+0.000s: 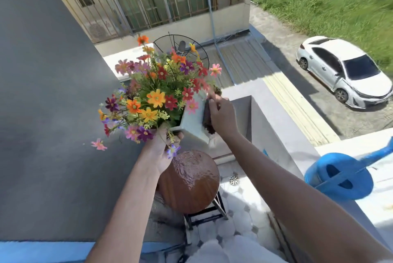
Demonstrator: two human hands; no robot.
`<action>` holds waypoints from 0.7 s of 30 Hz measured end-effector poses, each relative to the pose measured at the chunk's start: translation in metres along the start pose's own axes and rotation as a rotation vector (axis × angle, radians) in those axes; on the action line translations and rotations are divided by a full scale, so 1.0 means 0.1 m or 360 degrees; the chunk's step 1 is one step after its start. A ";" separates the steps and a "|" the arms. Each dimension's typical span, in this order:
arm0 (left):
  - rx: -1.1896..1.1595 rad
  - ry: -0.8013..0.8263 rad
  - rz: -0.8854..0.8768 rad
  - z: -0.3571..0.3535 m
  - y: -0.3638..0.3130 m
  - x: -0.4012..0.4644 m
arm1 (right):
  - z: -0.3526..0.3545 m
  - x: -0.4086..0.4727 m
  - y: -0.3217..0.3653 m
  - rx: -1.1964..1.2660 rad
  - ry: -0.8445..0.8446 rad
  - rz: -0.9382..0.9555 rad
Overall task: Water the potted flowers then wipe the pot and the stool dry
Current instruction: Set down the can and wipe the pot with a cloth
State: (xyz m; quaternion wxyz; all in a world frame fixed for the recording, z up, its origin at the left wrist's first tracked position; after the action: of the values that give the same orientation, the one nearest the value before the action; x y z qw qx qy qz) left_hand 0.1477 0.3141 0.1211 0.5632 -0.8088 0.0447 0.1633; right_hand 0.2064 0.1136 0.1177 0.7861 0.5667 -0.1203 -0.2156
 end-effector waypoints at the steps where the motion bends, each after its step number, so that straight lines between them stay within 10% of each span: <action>1: 0.0008 0.0016 -0.0012 0.01 -0.01 0.01 | -0.01 0.04 -0.13 -0.0039 0.0009 -0.0069; 11: 0.0255 -0.0018 0.0038 0.01 0.12 0.02 | 0.04 -0.35 0.60 0.0191 0.0180 0.0273; 21: -0.0005 -0.0074 -0.0017 0.18 0.03 0.14 | -0.22 -0.74 -0.31 -0.0064 0.0285 0.0043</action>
State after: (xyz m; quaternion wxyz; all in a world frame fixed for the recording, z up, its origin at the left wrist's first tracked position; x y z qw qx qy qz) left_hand 0.1560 0.3307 0.1085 0.5637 -0.8059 0.0269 0.1791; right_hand 0.1446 0.1596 0.0852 0.8077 0.5661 -0.0528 -0.1559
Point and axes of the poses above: each hand's wrist, its own x-axis towards the middle knuckle, its own z-axis out of the back of the hand, y = z × x, the point moved 8 cm from there along x, towards the middle knuckle, and after that the axes turned 14 degrees about -z, right-handed, at the moved point
